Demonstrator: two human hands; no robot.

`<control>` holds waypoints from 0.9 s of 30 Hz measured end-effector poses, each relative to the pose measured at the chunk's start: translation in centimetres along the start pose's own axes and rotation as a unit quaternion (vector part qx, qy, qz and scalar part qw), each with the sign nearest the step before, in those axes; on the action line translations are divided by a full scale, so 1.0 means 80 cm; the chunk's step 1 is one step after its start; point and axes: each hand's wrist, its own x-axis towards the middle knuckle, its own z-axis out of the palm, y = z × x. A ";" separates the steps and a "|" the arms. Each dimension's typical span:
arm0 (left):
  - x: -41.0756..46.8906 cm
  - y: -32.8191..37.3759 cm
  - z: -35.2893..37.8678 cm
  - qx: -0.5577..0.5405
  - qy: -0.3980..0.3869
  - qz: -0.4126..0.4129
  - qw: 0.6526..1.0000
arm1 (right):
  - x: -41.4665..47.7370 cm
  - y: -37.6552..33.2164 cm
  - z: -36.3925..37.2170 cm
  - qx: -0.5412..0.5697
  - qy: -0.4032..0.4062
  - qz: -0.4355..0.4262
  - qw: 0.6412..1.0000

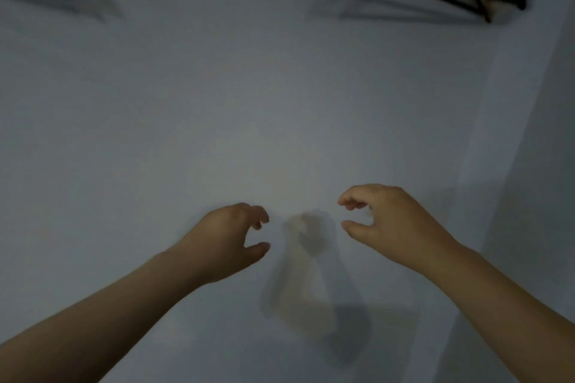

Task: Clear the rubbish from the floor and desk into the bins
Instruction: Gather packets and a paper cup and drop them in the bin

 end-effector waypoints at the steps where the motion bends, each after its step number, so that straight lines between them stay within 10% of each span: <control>1: -0.008 -0.007 -0.020 0.007 0.017 -0.006 1.000 | 0.009 -0.018 -0.008 0.003 0.005 -0.016 1.000; 13: -0.244 -0.168 -0.223 0.098 0.159 -0.178 0.966 | 0.093 -0.339 0.011 0.085 0.028 -0.241 0.966; 27: -0.634 -0.274 -0.328 0.196 0.177 -0.437 0.860 | 0.042 -0.761 0.149 0.231 -0.086 -0.486 0.839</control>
